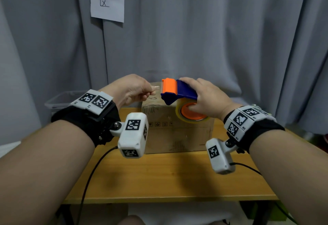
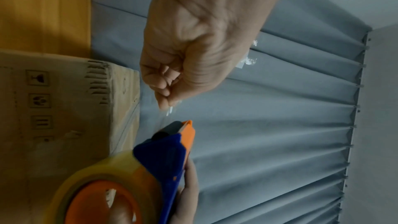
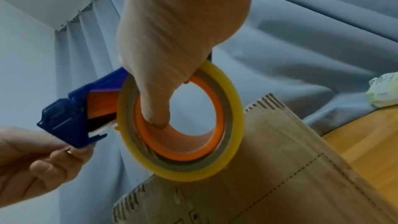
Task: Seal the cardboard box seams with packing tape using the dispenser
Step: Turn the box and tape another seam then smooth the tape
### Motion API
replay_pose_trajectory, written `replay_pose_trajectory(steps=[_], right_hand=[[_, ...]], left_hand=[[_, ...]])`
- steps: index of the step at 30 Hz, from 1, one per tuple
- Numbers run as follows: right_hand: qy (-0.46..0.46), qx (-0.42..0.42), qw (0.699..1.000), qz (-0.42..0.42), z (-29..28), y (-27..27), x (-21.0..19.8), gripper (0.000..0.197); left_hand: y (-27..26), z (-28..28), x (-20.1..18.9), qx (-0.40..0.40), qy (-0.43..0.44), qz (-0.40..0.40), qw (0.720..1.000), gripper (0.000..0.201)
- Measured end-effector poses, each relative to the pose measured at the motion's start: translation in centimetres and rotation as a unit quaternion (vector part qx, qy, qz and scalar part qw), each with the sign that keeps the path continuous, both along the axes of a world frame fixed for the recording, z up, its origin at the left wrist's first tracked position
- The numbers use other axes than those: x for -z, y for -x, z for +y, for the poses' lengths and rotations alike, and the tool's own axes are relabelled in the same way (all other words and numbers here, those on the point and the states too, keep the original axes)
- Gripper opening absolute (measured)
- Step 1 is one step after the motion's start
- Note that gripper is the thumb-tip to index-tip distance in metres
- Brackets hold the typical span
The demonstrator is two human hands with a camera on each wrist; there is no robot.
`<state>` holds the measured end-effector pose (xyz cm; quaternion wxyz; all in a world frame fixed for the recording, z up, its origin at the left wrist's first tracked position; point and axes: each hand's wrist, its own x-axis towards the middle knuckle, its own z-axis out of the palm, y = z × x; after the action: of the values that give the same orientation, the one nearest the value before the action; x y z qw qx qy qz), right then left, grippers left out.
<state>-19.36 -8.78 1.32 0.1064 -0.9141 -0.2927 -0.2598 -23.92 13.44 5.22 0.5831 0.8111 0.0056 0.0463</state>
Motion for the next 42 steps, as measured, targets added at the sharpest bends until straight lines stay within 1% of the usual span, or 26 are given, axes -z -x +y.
replay_pose_trajectory(steps=[3, 6, 9, 11, 15, 16, 20, 22, 23, 25, 27, 29, 31, 34, 38, 42], right_hand=[[0.010, 0.005, 1.000, -0.002, 0.3, -0.2, 0.1, 0.080], [0.002, -0.020, 1.000, 0.010, 0.6, -0.1, 0.0, 0.079], [0.002, -0.042, 0.999, 0.026, 0.6, -0.1, 0.1, 0.078], [-0.012, -0.045, 0.998, 0.041, 0.4, -0.2, 0.3, 0.076], [-0.028, -0.056, 0.996, 0.059, 0.0, 0.0, 0.6, 0.086], [-0.029, -0.054, 0.996, 0.059, -0.1, 0.2, 0.5, 0.084], [-0.042, -0.042, 0.998, 0.033, -0.1, 0.5, 0.0, 0.068], [-0.031, -0.032, 0.999, 0.010, 0.3, 0.4, -0.7, 0.060], [-0.021, -0.026, 0.999, -0.007, 0.6, 0.4, -1.3, 0.059], [0.003, -0.009, 0.999, -0.042, 1.5, 0.4, -2.5, 0.063], [0.027, 0.006, 0.997, -0.074, 2.5, 0.7, -3.6, 0.067], [0.052, 0.015, 0.994, -0.092, 3.2, 0.9, -4.2, 0.072], [0.074, 0.020, 0.993, -0.094, 3.5, 0.9, -4.3, 0.074], [0.089, 0.014, 0.992, -0.093, 3.2, 0.6, -3.8, 0.075], [0.096, 0.017, 0.992, -0.085, 3.1, 0.1, -3.2, 0.077], [0.092, 0.016, 0.993, -0.076, 2.9, -0.2, -3.1, 0.079]], left_hand=[[-0.5, 0.1, 0.6, -0.021, 0.001, -0.003, 1.000, 0.014], [-0.8, 0.4, 0.9, -0.041, 0.008, 0.003, 0.999, 0.004], [-1.0, 0.5, 1.4, -0.055, 0.005, 0.008, 0.998, 0.007], [-1.1, 0.6, 1.6, -0.049, 0.008, 0.016, 0.999, 0.008], [-1.1, 0.7, 1.7, -0.029, 0.018, 0.026, 0.999, 0.008], [-1.0, 0.6, 1.7, -0.024, 0.017, 0.026, 0.999, 0.008], [-0.7, 0.0, 1.4, -0.018, 0.008, 0.008, 1.000, 0.007], [-0.8, -0.4, 1.1, -0.032, -0.015, -0.023, 0.999, 0.009], [-0.9, -0.5, 0.9, -0.045, -0.028, -0.044, 0.998, 0.009], [-1.2, -0.4, 0.5, -0.079, -0.033, -0.081, 0.993, 0.011], [-1.4, 0.2, 0.2, -0.098, -0.016, -0.084, 0.991, 0.011], [-1.3, 0.8, 0.1, -0.102, 0.010, -0.078, 0.992, 0.016], [-1.2, 1.3, 0.2, -0.102, 0.016, -0.078, 0.992, 0.020], [-1.0, 1.8, 0.4, -0.102, 0.004, -0.083, 0.991, 0.019], [-1.2, 1.9, 1.1, -0.100, -0.008, -0.090, 0.991, 0.016], [-1.8, 2.3, 1.8, -0.115, 0.010, -0.093, 0.989, 0.017]])
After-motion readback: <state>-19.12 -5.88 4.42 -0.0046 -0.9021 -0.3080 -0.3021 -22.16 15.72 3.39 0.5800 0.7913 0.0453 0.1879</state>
